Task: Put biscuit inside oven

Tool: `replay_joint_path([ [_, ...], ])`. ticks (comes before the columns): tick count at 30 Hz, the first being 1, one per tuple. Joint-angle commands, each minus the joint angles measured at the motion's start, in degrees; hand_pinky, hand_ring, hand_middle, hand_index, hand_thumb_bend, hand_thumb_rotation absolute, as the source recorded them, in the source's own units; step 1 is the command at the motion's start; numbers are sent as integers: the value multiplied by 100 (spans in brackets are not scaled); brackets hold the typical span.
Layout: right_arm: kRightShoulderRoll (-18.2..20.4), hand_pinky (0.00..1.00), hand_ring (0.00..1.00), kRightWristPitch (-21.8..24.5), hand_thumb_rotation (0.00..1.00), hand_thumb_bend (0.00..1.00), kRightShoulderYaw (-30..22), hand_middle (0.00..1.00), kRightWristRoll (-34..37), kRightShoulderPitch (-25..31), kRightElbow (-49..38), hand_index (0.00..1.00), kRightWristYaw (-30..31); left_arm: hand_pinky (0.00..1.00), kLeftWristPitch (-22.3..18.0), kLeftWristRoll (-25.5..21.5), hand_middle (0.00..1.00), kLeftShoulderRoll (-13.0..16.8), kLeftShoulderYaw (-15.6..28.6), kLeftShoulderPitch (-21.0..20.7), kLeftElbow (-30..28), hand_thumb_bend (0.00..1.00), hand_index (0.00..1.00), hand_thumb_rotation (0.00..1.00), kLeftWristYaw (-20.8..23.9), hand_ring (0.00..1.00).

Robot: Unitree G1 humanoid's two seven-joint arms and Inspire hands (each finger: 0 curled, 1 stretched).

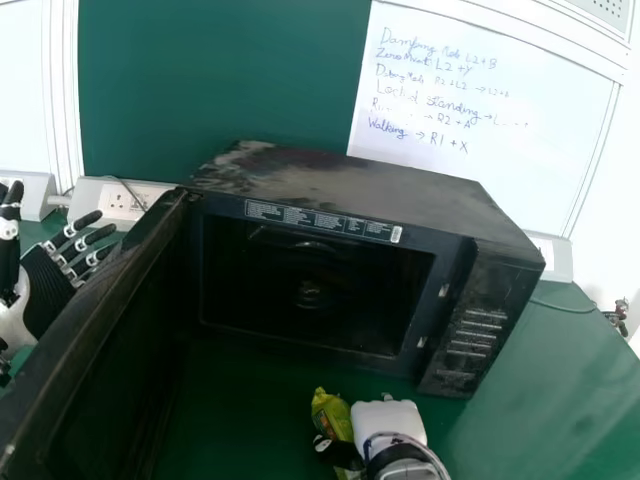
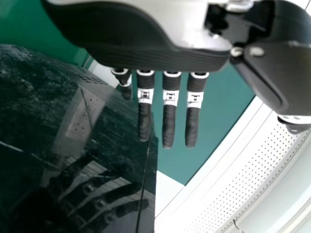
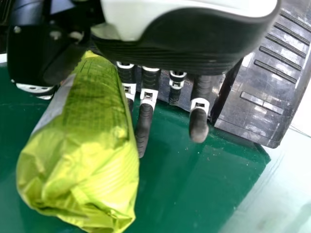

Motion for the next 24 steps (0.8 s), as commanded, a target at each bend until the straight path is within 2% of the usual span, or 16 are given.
replay_joint_path([
  [1,0,12,21,-47,0,56,80,47,239,238,207,64,160,71,-11,-34,70,14,-2,-37,0,38,67,14,-27,73],
  [5,-43,14,24,-35,0,56,33,47,397,304,173,63,-51,75,13,-66,73,16,5,-30,-9,40,70,15,17,76],
  [7,-78,12,22,-35,0,54,-10,47,521,330,150,53,-170,75,-18,-34,73,31,-9,-21,0,43,71,16,-51,76],
  [8,-95,13,23,-30,0,53,-22,47,560,328,150,51,-203,78,-14,-51,75,27,-8,-25,-1,38,73,17,-47,78],
  [9,-113,12,22,-22,0,53,-32,47,595,327,149,50,-233,77,-21,-43,74,24,-10,-23,-12,40,72,16,-42,77],
  [16,-133,16,25,83,0,53,-160,47,1037,362,11,49,-538,78,-29,-28,74,23,-22,-26,-16,39,72,15,-55,78],
  [17,-148,15,24,82,0,53,-167,47,1055,350,-6,49,-545,78,-52,9,75,34,-33,-22,-9,35,73,16,-112,79],
  [21,-112,15,23,174,0,53,-224,47,1216,335,-91,49,-636,78,-39,25,75,37,-33,-20,-32,39,73,16,-96,78],
  [24,-106,16,25,204,0,53,-242,47,1264,258,-145,49,-589,75,-58,56,74,23,-45,-21,-31,38,72,16,-101,76],
])
